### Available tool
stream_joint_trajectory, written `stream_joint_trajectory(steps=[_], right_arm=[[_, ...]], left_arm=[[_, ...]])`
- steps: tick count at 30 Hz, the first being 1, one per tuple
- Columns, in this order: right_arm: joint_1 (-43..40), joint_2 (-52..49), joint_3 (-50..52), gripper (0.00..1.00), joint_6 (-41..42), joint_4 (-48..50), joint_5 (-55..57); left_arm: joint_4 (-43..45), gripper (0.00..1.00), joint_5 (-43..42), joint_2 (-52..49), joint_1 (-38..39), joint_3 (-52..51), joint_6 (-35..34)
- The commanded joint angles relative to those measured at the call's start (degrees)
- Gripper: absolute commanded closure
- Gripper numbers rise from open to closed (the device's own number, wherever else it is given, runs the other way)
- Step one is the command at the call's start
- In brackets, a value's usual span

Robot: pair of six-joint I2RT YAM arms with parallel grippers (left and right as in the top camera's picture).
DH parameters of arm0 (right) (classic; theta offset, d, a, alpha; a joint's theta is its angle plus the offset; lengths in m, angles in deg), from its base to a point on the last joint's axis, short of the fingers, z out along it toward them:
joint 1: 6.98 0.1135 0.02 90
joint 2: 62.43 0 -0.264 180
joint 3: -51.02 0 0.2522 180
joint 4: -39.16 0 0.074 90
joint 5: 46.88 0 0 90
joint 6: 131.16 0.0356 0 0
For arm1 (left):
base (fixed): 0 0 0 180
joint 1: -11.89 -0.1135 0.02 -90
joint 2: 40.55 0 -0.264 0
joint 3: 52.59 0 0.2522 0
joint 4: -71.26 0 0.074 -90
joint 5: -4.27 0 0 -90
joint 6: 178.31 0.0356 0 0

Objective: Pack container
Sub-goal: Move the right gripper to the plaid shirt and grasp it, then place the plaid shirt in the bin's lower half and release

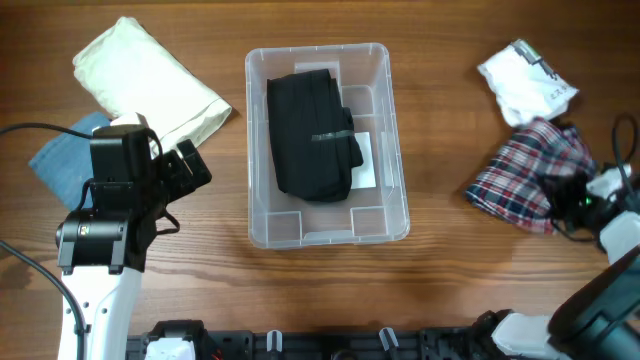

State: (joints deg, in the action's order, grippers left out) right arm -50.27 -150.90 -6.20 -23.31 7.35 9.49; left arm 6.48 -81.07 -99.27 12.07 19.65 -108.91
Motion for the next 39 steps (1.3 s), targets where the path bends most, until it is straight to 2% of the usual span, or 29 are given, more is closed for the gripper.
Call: stream_joint_trajectory(steps=[1, 3, 7, 11, 15, 20, 27, 28, 29, 32, 35, 36, 37, 38, 39], right_arm=[[10.8, 9.7, -10.9, 0.96, -8.0, -4.3, -8.2], [21.4, 12.3, -19.2, 0.96, -16.1, -11.9, -7.4], [41.2, 12.4, -30.9, 0.96, -33.7, -23.3, 3.1], [58.9, 12.1, -32.4, 0.96, -52.5, -27.1, 4.1], [72.0, 7.7, -32.4, 0.96, -60.1, -32.1, 4.1], [76.2, -2.5, -32.4, 0.96, -62.2, -34.7, 4.3], [76.2, -4.5, -32.4, 0.96, -64.1, -38.6, 13.3], [76.2, -4.6, -32.4, 0.54, -62.4, -37.8, 14.5], [76.2, -4.6, -32.4, 0.00, -58.9, -35.6, 17.4], [76.2, -3.6, -32.4, 0.00, -44.5, -26.3, 37.3], [76.2, -0.5, -32.4, 0.00, -41.8, -23.3, 38.2], [76.2, 0.5, -32.4, 0.22, -41.9, -23.2, 33.9], [76.2, 0.6, -32.4, 0.72, -41.8, -23.5, 29.8], [76.2, 0.3, -32.3, 0.95, -41.6, -24.1, 26.9], [76.3, -0.5, -32.1, 0.96, -41.7, -24.9, 24.2]], left_arm=[[0.1, 0.00, 0.8, -0.2, -0.5, 1.0, 0.7], [0.1, 0.00, 0.8, -0.2, -0.5, 1.0, 0.7], [0.1, 0.00, 0.7, -0.2, -0.5, 1.0, 0.7], [-0.1, 0.00, 0.7, -0.2, -0.5, 1.0, 0.7], [-0.3, 0.00, 0.7, -0.2, -0.5, 1.0, 0.7], [-0.6, 0.00, 0.8, -0.2, -0.5, 1.0, 0.7], [-0.7, 0.00, 0.8, -0.2, -0.5, 1.0, 0.7], [-0.7, 0.00, 0.8, -0.2, -0.5, 1.0, 0.7], [-0.7, 0.00, 0.8, -0.2, -0.5, 1.0, 0.7], [-0.7, 0.00, 0.8, -0.2, -0.5, 1.0, 0.7], [-0.7, 0.00, 0.8, -0.2, -0.5, 1.0, 0.7], [-0.7, 0.00, 0.8, -0.2, -0.5, 1.0, 0.7], [-0.7, 0.00, 0.8, -0.2, -0.5, 1.0, 0.7], [-0.7, 0.00, 0.8, -0.2, -0.5, 1.0, 0.7], [-0.7, 0.00, 0.8, -0.2, -0.5, 1.0, 0.7]])
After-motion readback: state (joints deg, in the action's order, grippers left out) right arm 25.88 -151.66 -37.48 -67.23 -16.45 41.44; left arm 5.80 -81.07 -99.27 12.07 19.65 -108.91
